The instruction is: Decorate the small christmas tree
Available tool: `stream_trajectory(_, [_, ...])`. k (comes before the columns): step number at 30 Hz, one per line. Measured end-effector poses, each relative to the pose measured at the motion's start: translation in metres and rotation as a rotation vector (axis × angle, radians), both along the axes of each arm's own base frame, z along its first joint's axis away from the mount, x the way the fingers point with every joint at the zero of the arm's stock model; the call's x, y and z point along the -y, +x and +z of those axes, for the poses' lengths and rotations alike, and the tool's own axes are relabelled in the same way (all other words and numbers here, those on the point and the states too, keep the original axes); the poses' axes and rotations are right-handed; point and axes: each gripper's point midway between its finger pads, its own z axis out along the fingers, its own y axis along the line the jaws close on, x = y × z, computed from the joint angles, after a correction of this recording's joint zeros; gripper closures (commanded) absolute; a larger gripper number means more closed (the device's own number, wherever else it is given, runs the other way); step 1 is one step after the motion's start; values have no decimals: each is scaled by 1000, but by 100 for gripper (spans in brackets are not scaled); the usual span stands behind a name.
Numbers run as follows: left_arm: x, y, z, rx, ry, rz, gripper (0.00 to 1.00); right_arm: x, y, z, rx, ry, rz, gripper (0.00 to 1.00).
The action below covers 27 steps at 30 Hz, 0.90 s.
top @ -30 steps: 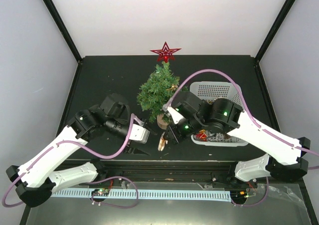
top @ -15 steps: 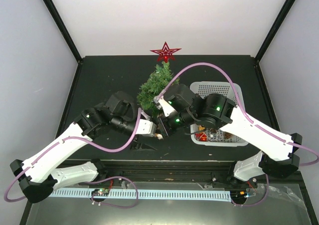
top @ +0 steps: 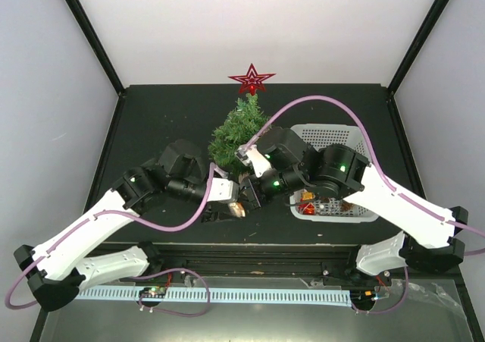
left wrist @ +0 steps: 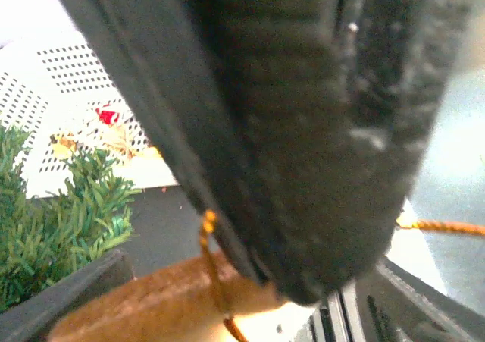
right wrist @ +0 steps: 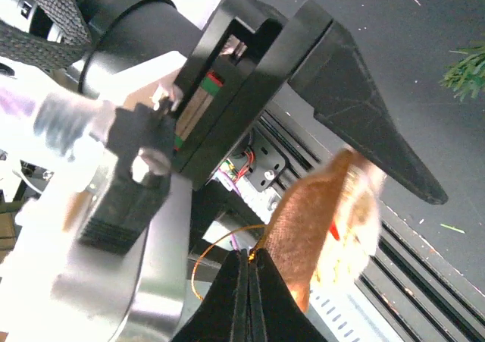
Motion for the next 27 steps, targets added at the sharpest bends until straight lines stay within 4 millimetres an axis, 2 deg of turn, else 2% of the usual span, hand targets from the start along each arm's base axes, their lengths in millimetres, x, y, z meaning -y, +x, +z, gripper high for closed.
stream_trajectory(3, [4, 2, -1, -21, -1, -3, 47, 1, -1, 1, -4, 4, -3, 99])
stream_trajectory(9, [14, 6, 0, -55, 5, -26, 52, 10, -3, -1, -17, -3, -15, 99])
stream_trajectory(10, [15, 6, 1, -58, 3, -30, 49, 10, -4, 0, -18, -1, -17, 99])
stream_trajectory(12, [15, 5, 2, -60, 1, -33, 33, 11, -5, 0, -18, 4, -16, 99])
stream_trajectory(14, [15, 5, 2, -60, 0, -37, 23, 10, -5, 0, -19, 9, -15, 99])
stream_trajectory(27, [2, -2, 11, -13, -24, -4, 6, 6, 0, 4, 1, 34, -33, 99])
